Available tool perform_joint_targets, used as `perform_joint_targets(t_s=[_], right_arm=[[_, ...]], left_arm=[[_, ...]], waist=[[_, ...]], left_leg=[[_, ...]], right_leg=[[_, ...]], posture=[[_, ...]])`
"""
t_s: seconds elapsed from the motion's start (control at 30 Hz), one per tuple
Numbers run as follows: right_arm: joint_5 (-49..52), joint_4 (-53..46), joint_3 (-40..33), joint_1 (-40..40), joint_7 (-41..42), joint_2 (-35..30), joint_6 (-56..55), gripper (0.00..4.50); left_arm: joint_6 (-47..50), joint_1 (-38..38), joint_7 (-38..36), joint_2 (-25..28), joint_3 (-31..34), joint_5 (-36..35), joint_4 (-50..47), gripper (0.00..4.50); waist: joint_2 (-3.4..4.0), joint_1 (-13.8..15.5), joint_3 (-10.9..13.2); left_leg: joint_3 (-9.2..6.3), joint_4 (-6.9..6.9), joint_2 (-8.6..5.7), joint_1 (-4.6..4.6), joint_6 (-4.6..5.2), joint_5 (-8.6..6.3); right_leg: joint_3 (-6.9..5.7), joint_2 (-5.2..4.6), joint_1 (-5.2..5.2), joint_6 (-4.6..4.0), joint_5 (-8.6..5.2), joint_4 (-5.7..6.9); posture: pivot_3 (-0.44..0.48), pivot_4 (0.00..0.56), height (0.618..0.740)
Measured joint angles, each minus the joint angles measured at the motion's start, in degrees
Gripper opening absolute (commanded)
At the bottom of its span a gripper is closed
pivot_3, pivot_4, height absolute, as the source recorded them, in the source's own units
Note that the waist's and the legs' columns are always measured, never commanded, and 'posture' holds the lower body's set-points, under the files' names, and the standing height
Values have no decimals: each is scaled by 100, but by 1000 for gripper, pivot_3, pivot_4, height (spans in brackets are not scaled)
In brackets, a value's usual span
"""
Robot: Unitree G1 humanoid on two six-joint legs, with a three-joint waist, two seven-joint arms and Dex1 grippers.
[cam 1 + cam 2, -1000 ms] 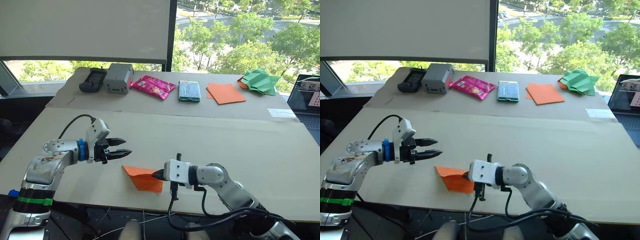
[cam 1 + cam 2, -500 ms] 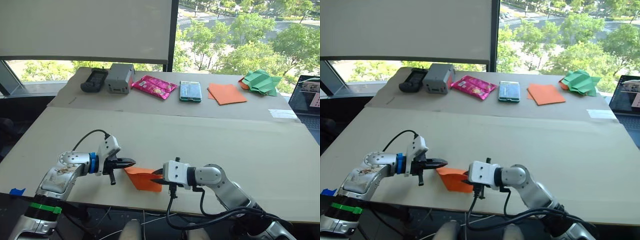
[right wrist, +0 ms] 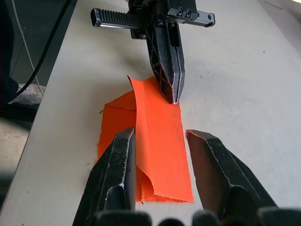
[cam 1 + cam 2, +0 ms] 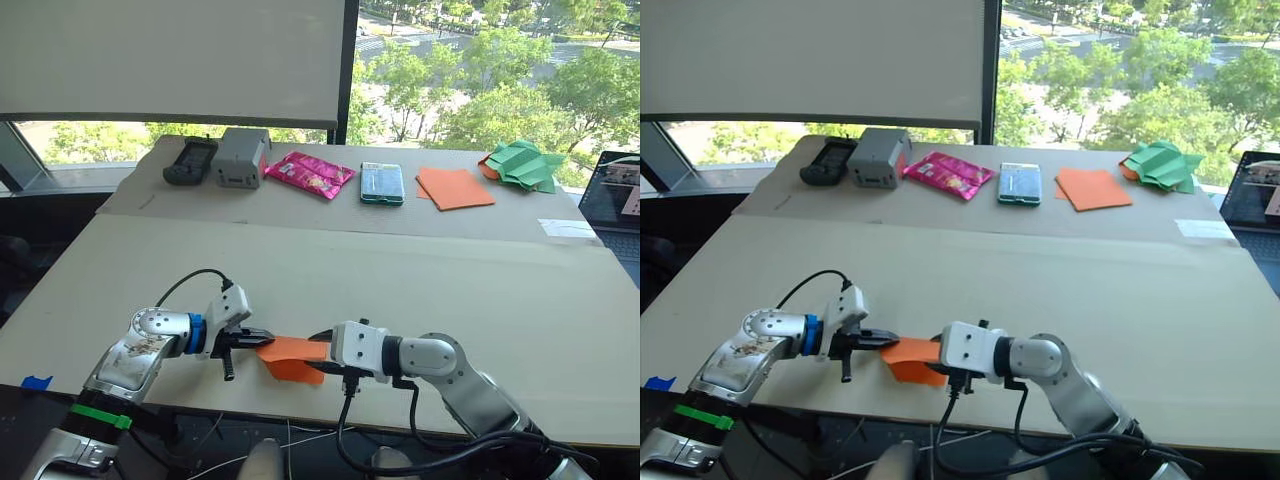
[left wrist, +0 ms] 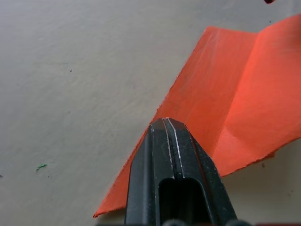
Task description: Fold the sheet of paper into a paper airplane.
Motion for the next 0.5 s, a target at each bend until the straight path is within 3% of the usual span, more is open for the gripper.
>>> perform_joint_targets(t_s=[0.5], right_arm=[[-408,-144,158,342,53,-420,-352,1913]], left_arm=[[-192,-59,-60,15,-170,301,-51,0]], waist=[[19,11,-40]], left_leg=[[5,2,-2,-1,-2,-1]], right_leg=[[0,-6,1,1,-1,-4]], posture=[[0,150,702]])
